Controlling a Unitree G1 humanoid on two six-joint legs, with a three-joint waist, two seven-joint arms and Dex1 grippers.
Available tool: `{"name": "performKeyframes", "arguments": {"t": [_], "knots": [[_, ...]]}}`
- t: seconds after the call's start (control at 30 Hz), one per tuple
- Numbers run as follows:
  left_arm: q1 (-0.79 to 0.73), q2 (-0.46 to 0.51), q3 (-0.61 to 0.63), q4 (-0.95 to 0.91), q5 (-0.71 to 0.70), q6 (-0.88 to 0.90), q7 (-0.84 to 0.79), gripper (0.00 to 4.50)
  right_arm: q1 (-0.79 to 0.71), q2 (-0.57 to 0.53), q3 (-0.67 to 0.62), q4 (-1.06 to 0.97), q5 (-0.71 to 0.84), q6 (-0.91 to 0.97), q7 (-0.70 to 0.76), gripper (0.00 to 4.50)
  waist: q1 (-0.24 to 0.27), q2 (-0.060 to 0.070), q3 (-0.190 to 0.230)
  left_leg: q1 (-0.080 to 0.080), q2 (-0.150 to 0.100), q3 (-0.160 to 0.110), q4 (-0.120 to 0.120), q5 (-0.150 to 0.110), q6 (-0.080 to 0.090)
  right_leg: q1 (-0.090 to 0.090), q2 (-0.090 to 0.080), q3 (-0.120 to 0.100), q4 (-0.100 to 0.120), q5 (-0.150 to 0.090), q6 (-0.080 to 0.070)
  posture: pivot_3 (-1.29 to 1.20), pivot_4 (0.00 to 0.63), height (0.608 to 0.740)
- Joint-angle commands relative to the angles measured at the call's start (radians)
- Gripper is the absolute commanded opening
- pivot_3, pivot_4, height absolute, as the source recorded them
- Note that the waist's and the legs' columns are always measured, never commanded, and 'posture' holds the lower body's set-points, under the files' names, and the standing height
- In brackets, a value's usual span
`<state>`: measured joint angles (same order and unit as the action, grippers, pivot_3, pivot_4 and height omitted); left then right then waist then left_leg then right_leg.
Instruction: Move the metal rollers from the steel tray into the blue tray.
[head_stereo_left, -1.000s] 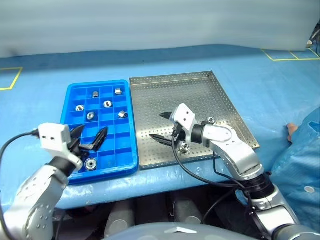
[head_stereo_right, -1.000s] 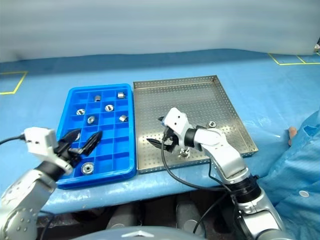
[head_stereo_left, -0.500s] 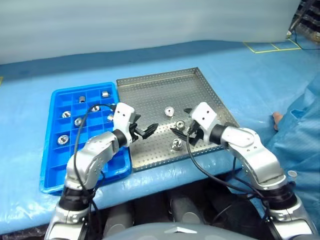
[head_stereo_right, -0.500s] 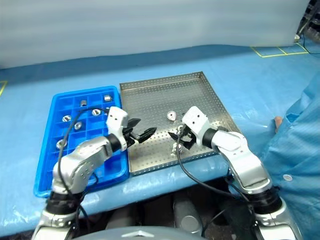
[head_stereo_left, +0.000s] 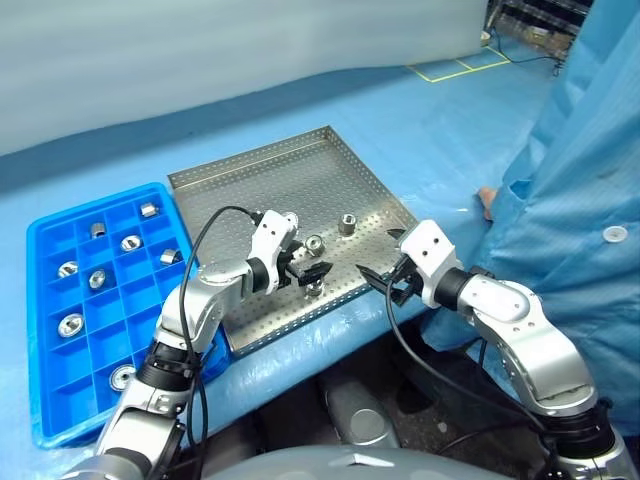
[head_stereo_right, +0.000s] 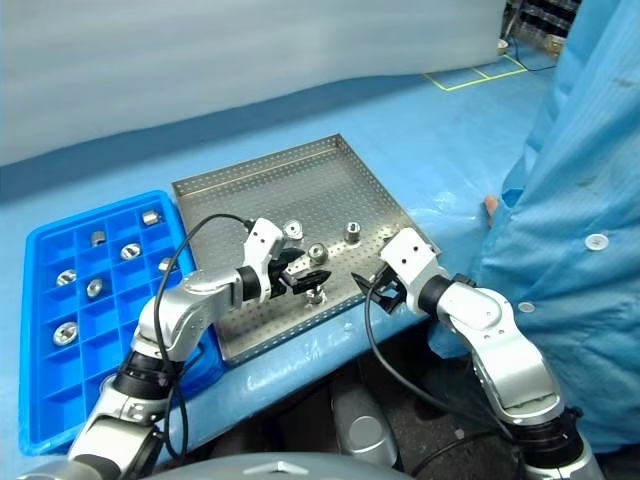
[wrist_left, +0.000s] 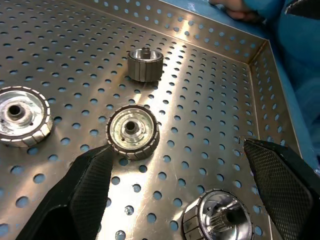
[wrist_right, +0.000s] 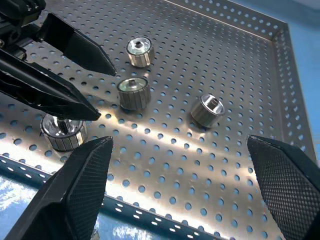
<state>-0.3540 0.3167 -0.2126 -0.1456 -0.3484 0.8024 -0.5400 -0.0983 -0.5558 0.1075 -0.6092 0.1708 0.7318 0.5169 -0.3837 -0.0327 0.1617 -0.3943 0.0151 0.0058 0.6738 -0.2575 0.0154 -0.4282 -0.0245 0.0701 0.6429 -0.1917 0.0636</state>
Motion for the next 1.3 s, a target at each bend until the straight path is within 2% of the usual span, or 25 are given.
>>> {"name": "performKeyframes", "arguments": {"t": [0.03,0.47,0.57,0.7,0.97,1.0,1.07,1.17,1.3], "knots": [[-0.008,0.01,-0.027,0.006,0.028,-0.002,-0.01,4.46,-0.001,0.001,-0.021,-0.052,0.005,0.001,-0.013,4.5,-0.014,0.0,0.0,0.0,0.0,0.0,0.0,0.0,0.0,0.0,0.0,0.0,0.0,0.0,0.0,-0.46,0.15,0.74],[0.063,0.016,-0.077,0.01,0.083,0.025,0.007,4.46,0.0,0.006,-0.012,-0.053,0.009,0.005,-0.026,4.5,-0.033,0.0,0.0,0.001,0.0,0.0,-0.002,0.0,0.0,0.0,0.0,0.001,-0.001,0.0,0.001,-0.45,0.15,0.74],[0.071,0.007,-0.06,0.003,0.077,0.035,0.017,3.88,-0.004,0.009,-0.009,-0.048,0.01,0.002,-0.025,4.5,-0.033,0.001,-0.001,0.001,0.0,0.0,-0.002,0.0,0.0,0.0,0.0,0.001,-0.001,0.0,0.001,-0.45,0.15,0.74],[0.073,0.016,-0.069,-0.01,0.084,0.03,0.011,2.58,-0.01,0.01,-0.004,-0.039,0.009,-0.001,-0.022,4.5,-0.032,0.001,-0.001,0.001,0.0,0.0,-0.002,0.0,0.0,0.0,0.0,0.001,-0.001,0.0,0.001,-0.44,0.15,0.74],[0.084,0.006,-0.035,-0.021,0.063,0.033,0.014,2.58,-0.03,0.014,0.01,-0.022,0.006,-0.007,-0.02,4.5,-0.028,0.001,-0.001,0.001,0.0,0.0,-0.003,0.0,0.0,0.0,0.0,0.001,-0.001,0.0,0.001,-0.42,0.15,0.74],[0.091,0.003,-0.026,-0.029,0.052,0.018,0.006,2.19,-0.031,0.014,0.014,-0.02,0.005,-0.009,-0.02,4.5,-0.028,0.001,-0.001,0.001,0.0,0.0,-0.003,0.0,0.0,0.0,0.0,0.001,-0.001,0.0,0.001,-0.42,0.15,0.74],[0.106,-0.002,-0.007,-0.05,0.03,0.001,-0.007,1.77,-0.033,0.015,0.019,-0.016,0.004,-0.011,-0.02,4.5,-0.027,0.001,-0.001,0.002,0.0,0.001,-0.004,0.0,0.0,0.0,0.0,0.001,-0.001,0.0,0.001,-0.42,0.15,0.74],[0.115,0.005,0.001,-0.061,0.053,0.006,0.027,1.77,-0.037,0.017,0.024,-0.011,0.003,-0.016,-0.019,4.5,-0.023,0.0,-0.001,0.002,0.0,0.001,-0.005,0.0,0.0,0.0,0.0,0.002,-0.001,0.0,0.002,-0.42,0.15,0.74],[0.129,-0.007,0.063,-0.093,0.004,-0.009,0.02,1.77,-0.046,0.017,0.034,-0.002,0.002,-0.023,-0.014,4.5,-0.023,0.001,-0.001,0.002,0.0,0.001,-0.006,0.0,0.0,-0.001,0.0,0.002,-0.002,0.001,0.005,-0.4,0.15,0.74]]}}
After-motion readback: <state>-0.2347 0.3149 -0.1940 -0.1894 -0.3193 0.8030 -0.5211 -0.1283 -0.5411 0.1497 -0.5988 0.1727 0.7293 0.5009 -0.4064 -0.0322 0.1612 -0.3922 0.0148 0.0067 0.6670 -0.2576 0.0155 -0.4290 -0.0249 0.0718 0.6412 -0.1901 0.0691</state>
